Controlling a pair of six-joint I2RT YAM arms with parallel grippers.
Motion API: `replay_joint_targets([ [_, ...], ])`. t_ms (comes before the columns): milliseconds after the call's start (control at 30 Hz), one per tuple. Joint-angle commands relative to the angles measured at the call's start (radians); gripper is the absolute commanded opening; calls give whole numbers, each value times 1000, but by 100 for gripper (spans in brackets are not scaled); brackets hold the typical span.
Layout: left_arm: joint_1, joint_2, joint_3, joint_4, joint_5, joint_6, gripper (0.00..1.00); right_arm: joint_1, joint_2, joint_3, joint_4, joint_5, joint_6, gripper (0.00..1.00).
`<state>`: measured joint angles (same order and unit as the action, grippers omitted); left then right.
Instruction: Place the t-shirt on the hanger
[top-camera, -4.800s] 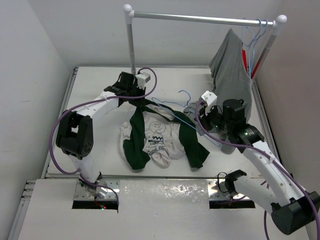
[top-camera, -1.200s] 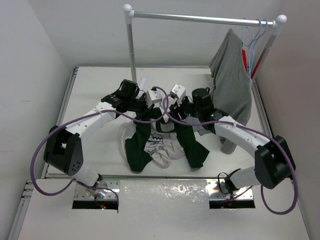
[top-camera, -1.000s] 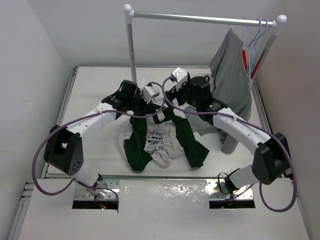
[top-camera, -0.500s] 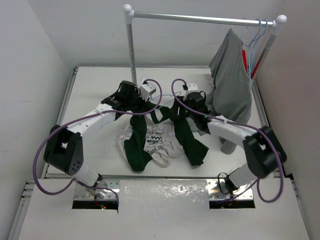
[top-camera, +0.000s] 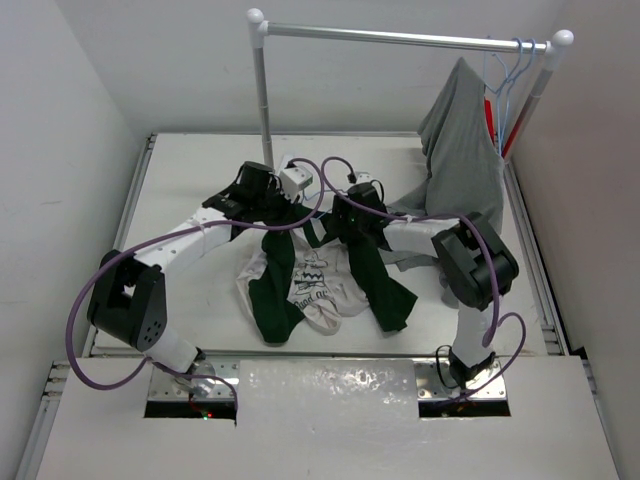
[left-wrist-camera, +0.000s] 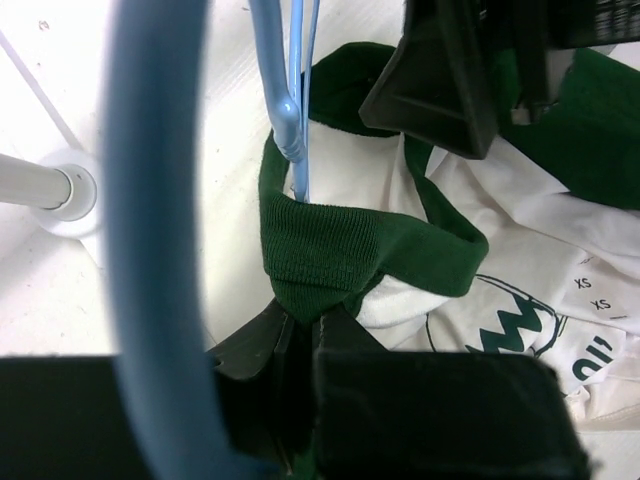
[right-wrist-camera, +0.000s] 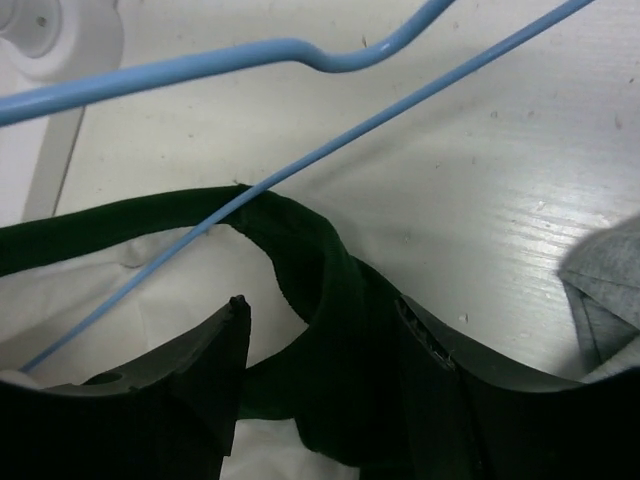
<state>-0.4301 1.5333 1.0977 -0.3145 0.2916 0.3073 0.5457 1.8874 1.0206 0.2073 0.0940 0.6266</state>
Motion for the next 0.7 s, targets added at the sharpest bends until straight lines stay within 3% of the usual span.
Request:
replay_joint_targets([
  [0,11,-28,-1,51,6,-16,0,5,33,53,6,-28,45,58],
  [67,14,-44,-5,57,3,-16,0,3,35,17,6,-34,56,60],
  [100,14,-48,-6,57,3,-16,0,3,26,-8,20,-27,62,54],
  [133,16,-50,-4,57,9,-16,0,2,3,-33,55,-22,67,45],
  [167,17,-52,2,52,12,-20,0,0,-8,-65,58,-7,73,23],
  [200,19,-52,7,46,17,-20,0,-3,-20,-74,50,1,70,12],
  [267,42,-56,16,17,73,4,0,-21,-74,-103,23,21,50,0],
  [467,108,-90,54,-188,201,200,0,-214,-226,-221,7,46,56,0],
  [667,100,-96,18,-337,196,390,0,-248,-255,-149,-164,211,-47,0],
])
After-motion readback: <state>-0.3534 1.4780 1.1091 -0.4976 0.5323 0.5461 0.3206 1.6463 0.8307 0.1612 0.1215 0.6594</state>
